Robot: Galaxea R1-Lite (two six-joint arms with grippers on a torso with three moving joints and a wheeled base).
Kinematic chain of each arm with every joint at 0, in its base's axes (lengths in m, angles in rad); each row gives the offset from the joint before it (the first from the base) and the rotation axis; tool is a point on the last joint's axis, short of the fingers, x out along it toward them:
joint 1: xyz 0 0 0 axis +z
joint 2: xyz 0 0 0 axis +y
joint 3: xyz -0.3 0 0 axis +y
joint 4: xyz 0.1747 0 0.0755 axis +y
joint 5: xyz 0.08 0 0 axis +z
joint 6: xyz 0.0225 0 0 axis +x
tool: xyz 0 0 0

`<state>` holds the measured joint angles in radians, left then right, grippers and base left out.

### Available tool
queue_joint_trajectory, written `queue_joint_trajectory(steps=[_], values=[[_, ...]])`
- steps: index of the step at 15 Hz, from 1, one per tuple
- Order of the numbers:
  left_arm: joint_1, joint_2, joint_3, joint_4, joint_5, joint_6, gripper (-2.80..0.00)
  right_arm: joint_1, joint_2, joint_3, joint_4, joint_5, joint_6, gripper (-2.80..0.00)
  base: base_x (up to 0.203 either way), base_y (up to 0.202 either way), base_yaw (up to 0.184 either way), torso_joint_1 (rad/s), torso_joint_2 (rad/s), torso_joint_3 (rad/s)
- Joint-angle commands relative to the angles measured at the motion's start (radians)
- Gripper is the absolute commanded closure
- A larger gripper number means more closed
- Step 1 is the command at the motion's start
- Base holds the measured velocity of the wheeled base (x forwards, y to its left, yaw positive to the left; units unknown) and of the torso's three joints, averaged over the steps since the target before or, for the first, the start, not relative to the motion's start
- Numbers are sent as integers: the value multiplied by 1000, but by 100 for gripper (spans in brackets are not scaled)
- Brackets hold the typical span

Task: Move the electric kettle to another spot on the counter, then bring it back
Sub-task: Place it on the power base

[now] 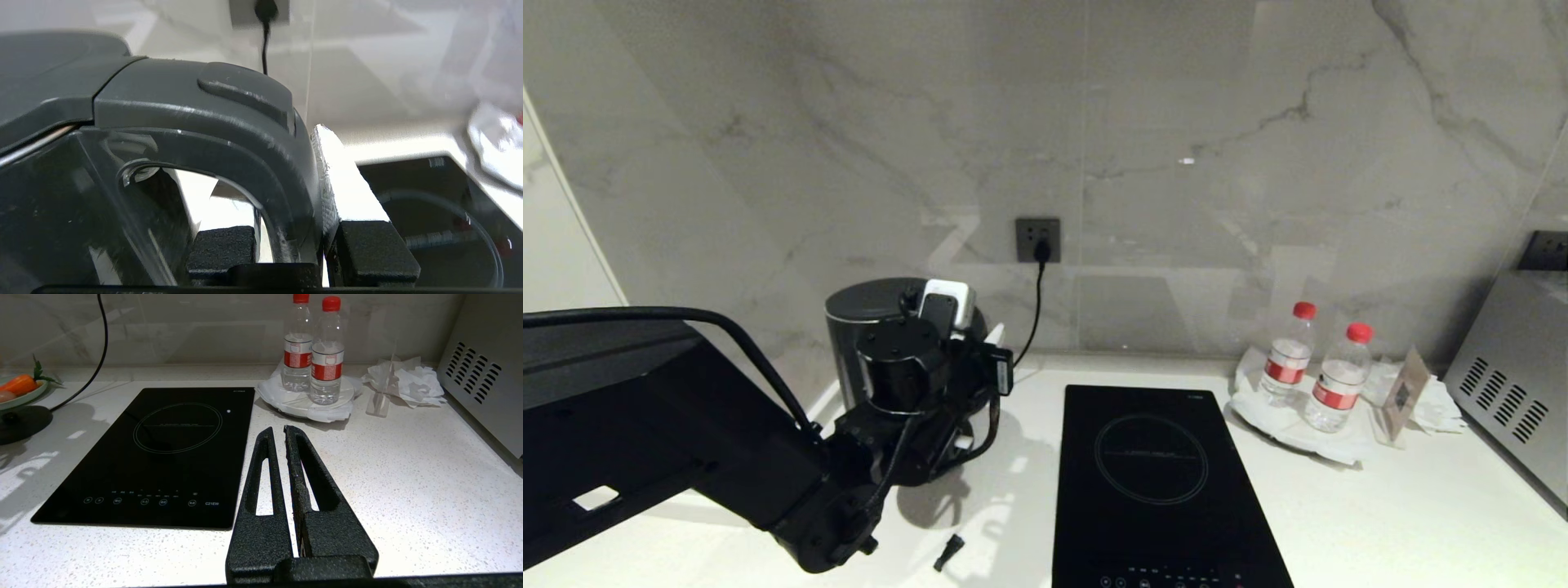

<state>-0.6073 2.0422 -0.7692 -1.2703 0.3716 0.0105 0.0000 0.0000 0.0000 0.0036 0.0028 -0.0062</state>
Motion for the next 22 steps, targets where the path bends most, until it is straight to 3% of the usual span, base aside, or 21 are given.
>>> queue_joint_trajectory(steps=[1,6,9,22], values=[[-2,68,-70,-6,14,0,0,0,0,0,-1,0,0,0,0,0,0,0,0,0],[9,263,-278,-1,48,18,0,0,2,0,-1,0,0,0,0,0,0,0,0,0],[30,371,-424,8,109,53,0,0,1,0,-1,0,0,0,0,0,0,0,0,0],[124,510,-585,130,107,50,0,0,0,0,-1,0,0,0,0,0,0,0,0,0]])
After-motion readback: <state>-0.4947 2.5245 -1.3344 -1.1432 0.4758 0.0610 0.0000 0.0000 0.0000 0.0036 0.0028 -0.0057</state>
